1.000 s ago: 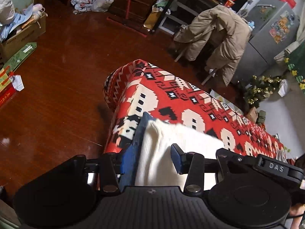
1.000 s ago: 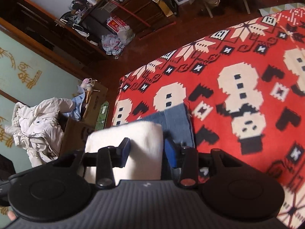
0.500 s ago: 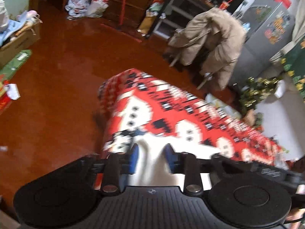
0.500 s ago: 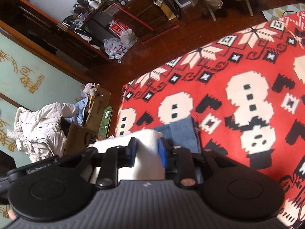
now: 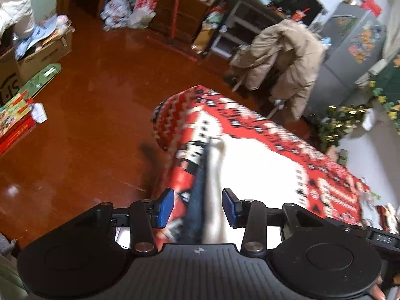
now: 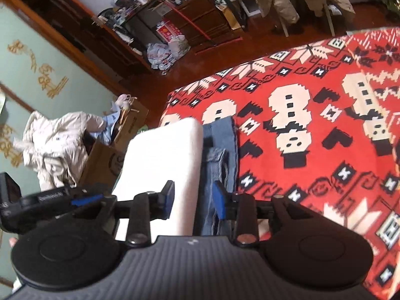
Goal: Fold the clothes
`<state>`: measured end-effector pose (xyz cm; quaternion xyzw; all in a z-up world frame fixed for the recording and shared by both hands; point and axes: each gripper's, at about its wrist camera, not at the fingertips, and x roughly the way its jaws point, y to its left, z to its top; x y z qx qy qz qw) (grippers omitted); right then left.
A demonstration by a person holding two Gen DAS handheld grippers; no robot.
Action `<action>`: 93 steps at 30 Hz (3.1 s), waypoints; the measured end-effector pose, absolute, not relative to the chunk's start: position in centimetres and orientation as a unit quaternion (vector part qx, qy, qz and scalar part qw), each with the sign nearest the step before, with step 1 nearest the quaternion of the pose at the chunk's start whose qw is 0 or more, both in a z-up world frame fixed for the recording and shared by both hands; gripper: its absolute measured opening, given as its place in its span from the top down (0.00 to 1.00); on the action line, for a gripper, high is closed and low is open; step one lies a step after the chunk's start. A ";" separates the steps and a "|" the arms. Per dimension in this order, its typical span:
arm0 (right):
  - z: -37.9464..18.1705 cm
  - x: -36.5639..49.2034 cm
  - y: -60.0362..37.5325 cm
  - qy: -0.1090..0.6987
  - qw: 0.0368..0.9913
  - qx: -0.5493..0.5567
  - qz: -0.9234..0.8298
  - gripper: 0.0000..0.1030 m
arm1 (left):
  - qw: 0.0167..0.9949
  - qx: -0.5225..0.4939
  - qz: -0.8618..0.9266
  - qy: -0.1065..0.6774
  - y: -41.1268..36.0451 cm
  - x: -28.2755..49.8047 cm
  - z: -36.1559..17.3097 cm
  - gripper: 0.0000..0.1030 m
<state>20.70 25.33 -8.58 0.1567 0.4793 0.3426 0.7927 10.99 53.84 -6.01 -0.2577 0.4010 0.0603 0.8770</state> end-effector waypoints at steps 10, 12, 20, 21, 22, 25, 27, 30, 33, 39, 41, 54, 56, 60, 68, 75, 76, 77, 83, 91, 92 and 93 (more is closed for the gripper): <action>-9.4 15.8 28.4 0.511 0.780 0.120 0.340 0.66 | 0.882 -0.186 0.068 0.429 48.8 8.6 -7.6 0.60; -9.9 15.1 28.2 0.513 0.784 0.106 0.334 0.66 | 0.873 -0.194 0.077 0.440 49.4 7.9 -8.9 0.55; -8.3 12.5 23.5 0.509 0.777 0.122 0.349 0.66 | 0.875 -0.216 0.081 0.426 49.4 3.7 -6.8 0.61; -7.8 12.1 22.9 0.505 0.779 0.120 0.351 0.66 | 0.877 -0.214 0.081 0.423 49.0 3.2 -6.2 0.61; -7.2 11.6 22.5 0.503 0.781 0.118 0.352 0.65 | 0.879 -0.212 0.083 0.419 48.6 2.7 -5.5 0.61; -5.2 10.0 20.9 0.495 0.786 0.110 0.355 0.64 | 0.882 -0.195 0.095 0.419 46.8 1.5 -3.7 0.59; -3.8 8.8 19.9 0.487 0.792 0.101 0.354 0.56 | 0.884 -0.177 0.104 0.421 45.3 0.7 -2.6 0.57; -1.9 6.8 18.6 0.474 0.804 0.079 0.349 0.44 | 0.885 -0.157 0.119 0.423 43.2 -0.5 -1.0 0.49; -0.1 4.9 17.5 0.462 0.815 0.061 0.345 0.33 | 0.886 -0.138 0.130 0.423 41.2 -1.7 0.0 0.34; 3.1 0.8 16.3 0.435 0.833 0.019 0.341 0.22 | 0.889 -0.114 0.155 0.416 38.0 -4.0 1.4 0.20; 3.9 -0.4 16.4 0.425 0.839 0.004 0.340 0.17 | 0.888 -0.118 0.164 0.414 37.5 -4.6 1.7 0.17; 7.1 -5.0 16.6 0.386 0.862 -0.055 0.324 0.01 | 0.881 -0.135 0.212 0.401 36.2 -7.0 2.4 0.15; 7.1 -5.2 16.7 0.388 0.860 -0.055 0.327 0.01 | 0.880 -0.130 0.218 0.401 36.0 -7.1 2.2 0.15; 6.7 -5.2 17.0 0.394 0.856 -0.057 0.329 0.01 | 0.879 -0.119 0.226 0.403 35.6 -7.3 1.8 0.14; 5.7 -4.9 17.5 0.403 0.852 -0.061 0.329 0.01 | 0.879 -0.101 0.230 0.404 34.9 -7.2 1.5 0.14; 5.5 -4.6 17.5 0.404 0.853 -0.064 0.324 0.01 | 0.879 -0.105 0.228 0.406 34.8 -7.2 1.5 0.14; 5.5 -4.5 17.5 0.404 0.853 -0.063 0.324 0.01 | 0.879 -0.106 0.228 0.406 34.8 -7.2 1.5 0.14; 5.4 -4.5 17.5 0.405 0.853 -0.063 0.324 0.01 | 0.879 -0.106 0.228 0.406 34.8 -7.2 1.5 0.14; 5.3 -4.5 17.5 0.406 0.853 -0.063 0.323 0.01 | 0.878 -0.104 0.232 0.406 34.7 -7.2 1.5 0.15; 5.2 -4.3 17.6 0.408 0.851 -0.065 0.325 0.01 | 0.876 -0.108 0.233 0.407 34.8 -7.2 1.4 0.15; 5.2 -4.3 17.6 0.408 0.851 -0.065 0.326 0.01 | 0.876 -0.108 0.233 0.408 34.8 -7.2 1.4 0.15; 5.2 -4.3 17.6 0.408 0.851 -0.065 0.326 0.01 | 0.876 -0.108 0.233 0.408 34.8 -7.2 1.4 0.15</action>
